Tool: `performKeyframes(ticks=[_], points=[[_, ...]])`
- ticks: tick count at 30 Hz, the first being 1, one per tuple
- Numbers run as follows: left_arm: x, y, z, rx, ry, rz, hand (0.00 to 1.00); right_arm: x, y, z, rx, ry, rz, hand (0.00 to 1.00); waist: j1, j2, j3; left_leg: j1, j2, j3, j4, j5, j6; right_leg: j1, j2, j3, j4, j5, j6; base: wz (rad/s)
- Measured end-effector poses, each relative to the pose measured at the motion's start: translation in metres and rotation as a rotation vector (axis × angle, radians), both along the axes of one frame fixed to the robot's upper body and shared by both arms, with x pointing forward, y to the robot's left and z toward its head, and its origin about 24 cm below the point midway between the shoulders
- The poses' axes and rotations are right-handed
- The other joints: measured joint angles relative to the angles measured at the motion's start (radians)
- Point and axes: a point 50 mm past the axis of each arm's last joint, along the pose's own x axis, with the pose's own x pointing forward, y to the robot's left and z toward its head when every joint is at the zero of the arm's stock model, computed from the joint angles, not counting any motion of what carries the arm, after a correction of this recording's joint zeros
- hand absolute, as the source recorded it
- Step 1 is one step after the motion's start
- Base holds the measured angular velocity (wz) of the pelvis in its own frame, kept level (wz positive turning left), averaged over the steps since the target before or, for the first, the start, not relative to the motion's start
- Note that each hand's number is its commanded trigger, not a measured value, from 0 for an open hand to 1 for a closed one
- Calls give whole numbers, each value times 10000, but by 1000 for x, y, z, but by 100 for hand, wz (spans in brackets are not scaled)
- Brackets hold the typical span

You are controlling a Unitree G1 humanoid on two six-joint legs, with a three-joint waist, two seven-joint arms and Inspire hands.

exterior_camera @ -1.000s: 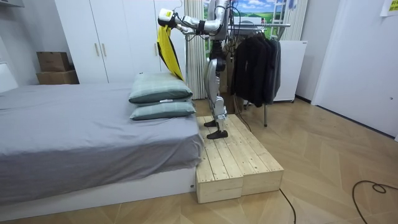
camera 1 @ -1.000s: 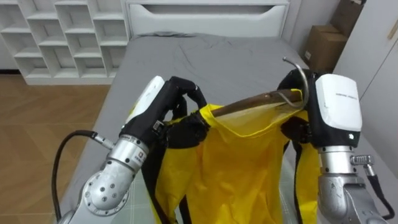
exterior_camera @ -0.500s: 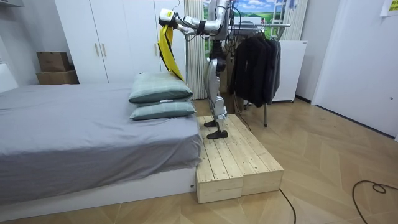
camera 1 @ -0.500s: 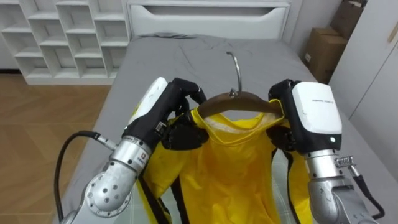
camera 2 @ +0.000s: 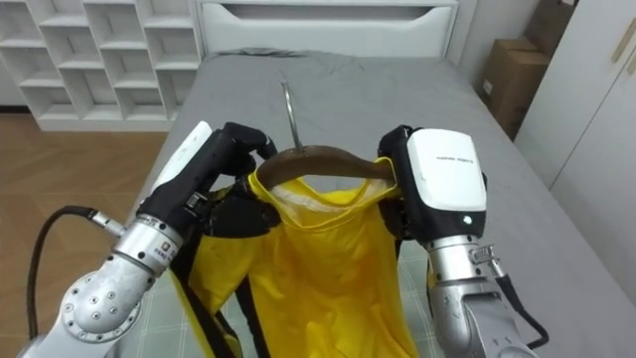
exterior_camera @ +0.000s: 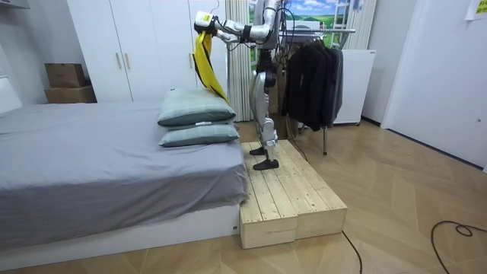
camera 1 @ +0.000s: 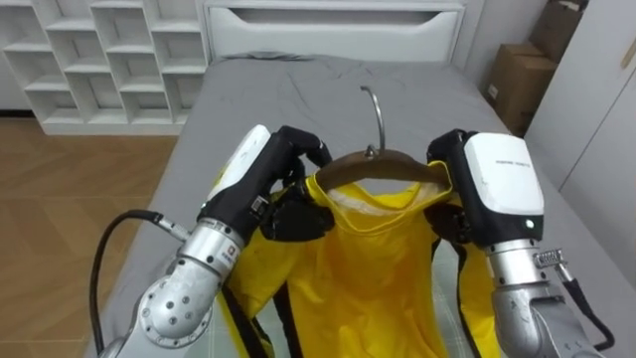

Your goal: Hang clothes

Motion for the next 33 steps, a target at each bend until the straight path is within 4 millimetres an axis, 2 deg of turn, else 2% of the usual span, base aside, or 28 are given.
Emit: performKeyframes(ticks=[10,16,27,33], points=[[-1,-1,-5,68,368,-87,0,0,-1,-8,157,888,130,100,-26,79,14,104,13,16,-19,-2,-1,93,7,6,3,5,-7,0],[-3,2,-11,173,705,-123,0,-1,0,-15,119,1361,277,100,-6,244,85,194,15,11,-61,-11,3,154,11,0,0,5,-7,0],[-7,2,-18,203,1010,-200,0,-4,-2,-22,137,1607,396,100,-32,217,77,256,-8,49,-16,-6,6,244,-6,28,-33,2,-3,0],[-7,2,-20,296,1164,-341,0,-4,-8,-26,177,1745,490,100,-147,135,109,368,7,17,-2,-6,6,460,-28,12,-194,-20,7,3]])
